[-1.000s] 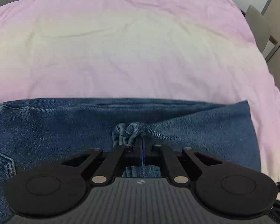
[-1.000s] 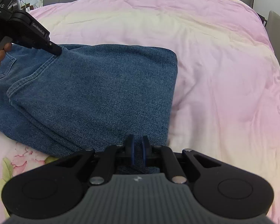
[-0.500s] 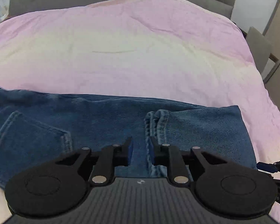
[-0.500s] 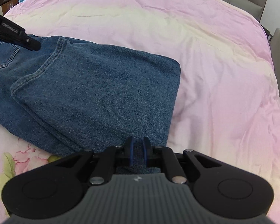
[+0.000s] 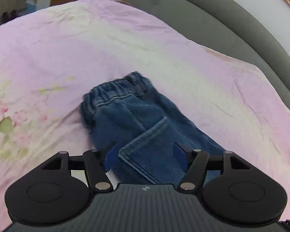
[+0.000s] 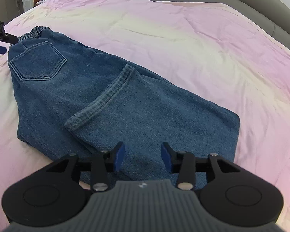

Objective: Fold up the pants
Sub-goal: 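Grasp the elastic waistband with the left gripper and lift it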

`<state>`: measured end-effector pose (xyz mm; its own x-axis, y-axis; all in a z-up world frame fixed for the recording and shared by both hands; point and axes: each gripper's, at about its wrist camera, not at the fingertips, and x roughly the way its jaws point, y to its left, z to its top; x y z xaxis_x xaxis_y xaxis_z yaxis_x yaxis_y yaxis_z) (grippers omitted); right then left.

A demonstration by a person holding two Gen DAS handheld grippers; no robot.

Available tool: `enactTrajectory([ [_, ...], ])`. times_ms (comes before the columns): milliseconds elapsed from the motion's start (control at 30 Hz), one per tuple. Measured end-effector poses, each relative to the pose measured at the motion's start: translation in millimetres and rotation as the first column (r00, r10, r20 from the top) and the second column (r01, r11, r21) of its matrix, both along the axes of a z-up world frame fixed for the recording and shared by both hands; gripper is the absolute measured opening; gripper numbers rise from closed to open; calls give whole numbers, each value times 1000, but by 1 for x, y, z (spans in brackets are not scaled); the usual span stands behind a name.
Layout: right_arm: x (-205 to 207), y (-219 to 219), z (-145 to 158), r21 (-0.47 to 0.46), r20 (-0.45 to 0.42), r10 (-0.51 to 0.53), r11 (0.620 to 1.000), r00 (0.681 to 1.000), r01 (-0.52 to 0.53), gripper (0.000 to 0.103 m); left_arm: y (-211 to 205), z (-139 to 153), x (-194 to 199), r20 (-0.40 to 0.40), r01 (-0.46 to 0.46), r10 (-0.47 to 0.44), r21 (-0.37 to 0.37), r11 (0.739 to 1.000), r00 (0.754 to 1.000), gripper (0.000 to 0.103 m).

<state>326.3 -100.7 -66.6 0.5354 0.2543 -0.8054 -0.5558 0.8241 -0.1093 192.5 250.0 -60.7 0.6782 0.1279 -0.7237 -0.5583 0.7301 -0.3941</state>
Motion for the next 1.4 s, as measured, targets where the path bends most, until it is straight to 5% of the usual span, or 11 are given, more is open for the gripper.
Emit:
enactTrajectory([
  [267,37,50,3,-3,-54,11,1000,998,-11,35,58,-49,-13,20,-113,123,-287,951,992,80],
  [733,63,126,-40,-167,-184,260,942,948,-290,32,67,-94,17,60,-87,116,-363,928,991,83],
  [1000,67,131,-45,-171,-215,251,942,944,-289,32,60,-84,14,87,-70,102,-310,948,991,53],
  [1200,61,129,-45,-170,-195,241,946,951,-275,32,36,-40,9,207,0,41,-196,981,978,44],
  [1400,62,103,-21,-89,-183,179,976,967,-198,32,-16,19,16,273,116,-119,27,993,955,42],
])
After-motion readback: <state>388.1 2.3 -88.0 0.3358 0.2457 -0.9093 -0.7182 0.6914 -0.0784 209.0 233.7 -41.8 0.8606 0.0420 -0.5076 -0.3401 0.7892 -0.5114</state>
